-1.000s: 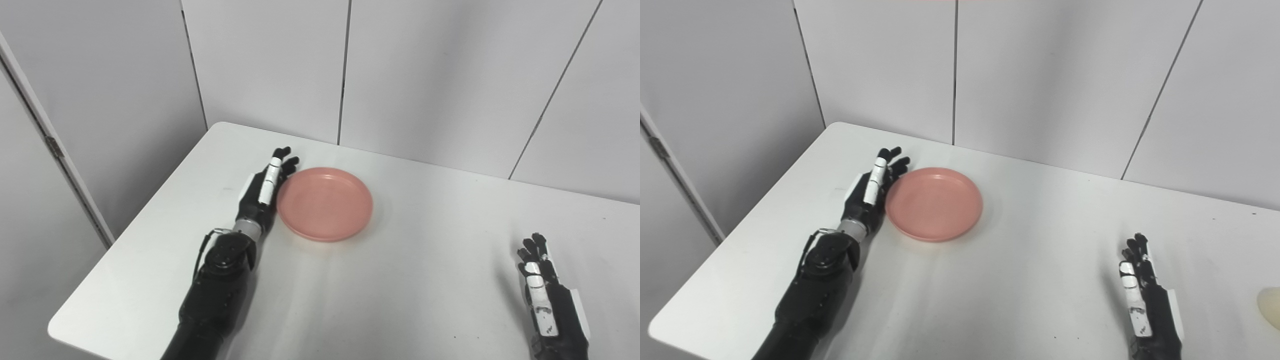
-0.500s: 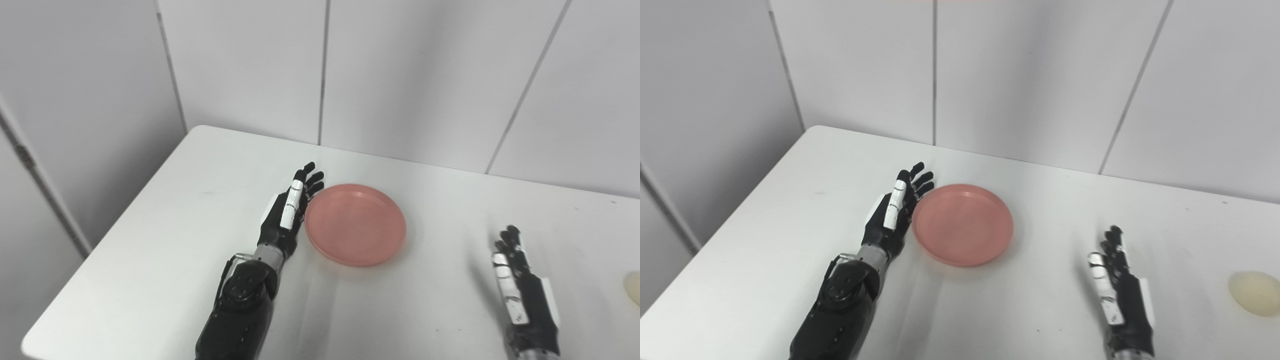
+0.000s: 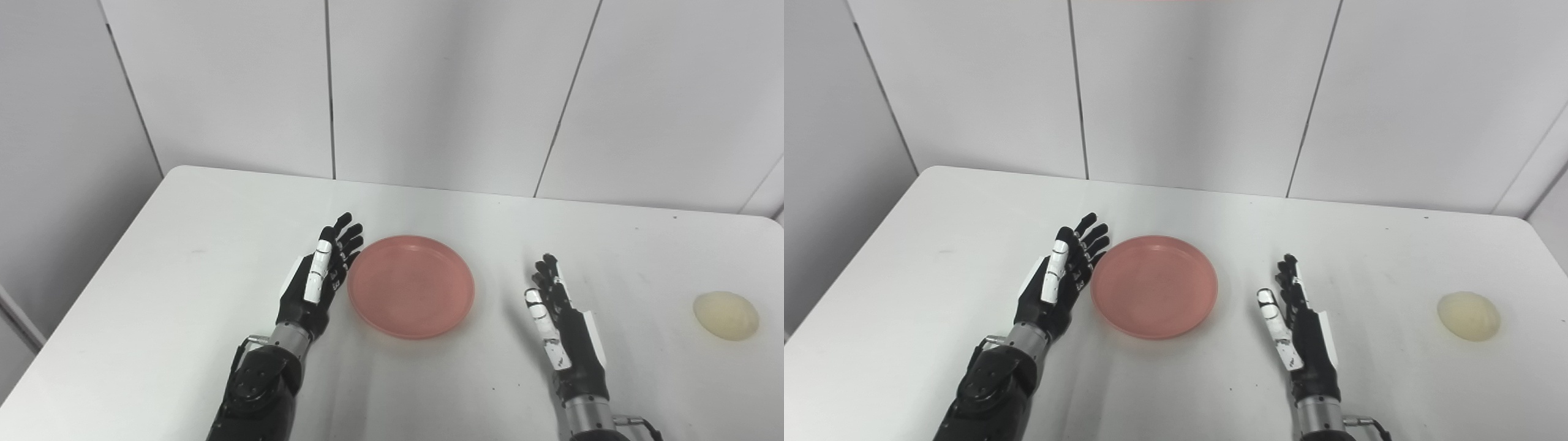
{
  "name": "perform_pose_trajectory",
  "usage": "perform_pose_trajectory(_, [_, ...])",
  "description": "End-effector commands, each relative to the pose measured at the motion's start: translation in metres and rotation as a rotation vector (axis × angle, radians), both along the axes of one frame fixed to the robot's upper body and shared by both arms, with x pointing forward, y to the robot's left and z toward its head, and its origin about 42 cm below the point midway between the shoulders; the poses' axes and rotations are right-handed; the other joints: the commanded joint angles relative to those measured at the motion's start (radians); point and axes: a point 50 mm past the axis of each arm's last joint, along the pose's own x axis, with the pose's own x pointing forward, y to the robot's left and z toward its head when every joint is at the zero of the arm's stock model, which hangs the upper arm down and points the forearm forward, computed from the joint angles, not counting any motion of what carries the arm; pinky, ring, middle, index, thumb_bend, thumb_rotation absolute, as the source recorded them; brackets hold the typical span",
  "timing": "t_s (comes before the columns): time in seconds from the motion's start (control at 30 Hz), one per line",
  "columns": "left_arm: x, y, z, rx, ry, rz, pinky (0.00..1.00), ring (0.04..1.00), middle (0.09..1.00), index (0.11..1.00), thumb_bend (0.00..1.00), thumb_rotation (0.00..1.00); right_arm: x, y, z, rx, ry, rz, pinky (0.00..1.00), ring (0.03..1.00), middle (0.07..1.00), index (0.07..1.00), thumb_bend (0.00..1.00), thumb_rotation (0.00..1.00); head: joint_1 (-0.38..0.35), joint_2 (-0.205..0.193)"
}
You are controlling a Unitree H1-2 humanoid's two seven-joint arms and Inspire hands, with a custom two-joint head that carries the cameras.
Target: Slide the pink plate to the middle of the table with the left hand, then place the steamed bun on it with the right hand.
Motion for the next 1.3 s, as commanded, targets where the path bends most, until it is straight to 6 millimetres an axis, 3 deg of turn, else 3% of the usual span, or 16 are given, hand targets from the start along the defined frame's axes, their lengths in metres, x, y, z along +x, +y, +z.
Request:
perform_pose_trajectory(0.0, [-0.004, -0.008, 0.001, -0.010, 0.019, -0.042, 0.95, 0.952, 0.954, 0.958, 0.72, 1.00, -0.002, 0.007, 0.001, 0.035, -0.032, 0.013, 1.00, 0.981, 0.982, 0.999, 0.51, 0.87, 0.001, 0.004])
perform_pose_trajectory(0.3, [-0.010, -0.028, 0.000, -0.002, 0.037, -0.087, 1.00, 0.972, 0.961, 0.963, 0.70, 1.00, -0.002, 0.004, 0.000, 0.005, -0.019, 0.015, 1.00, 0.983, 0.985, 1.000, 0.52, 0.87, -0.005, 0.015])
perform_pose_trajectory(0.87, [-0.010, -0.060, -0.022, 0.004, 0.026, -0.095, 1.00, 0.988, 0.985, 0.981, 0.69, 1.00, -0.003, -0.007, -0.011, 0.024, -0.029, 0.027, 0.98, 0.968, 0.978, 1.000, 0.58, 0.86, 0.031, 0.041])
perform_pose_trajectory(1.27, [-0.012, -0.061, -0.027, 0.067, -0.028, -0.006, 1.00, 1.000, 1.000, 1.000, 0.71, 1.00, -0.004, -0.017, -0.003, -0.053, -0.120, 0.015, 0.97, 0.949, 0.966, 0.989, 0.60, 0.89, 0.008, 0.053])
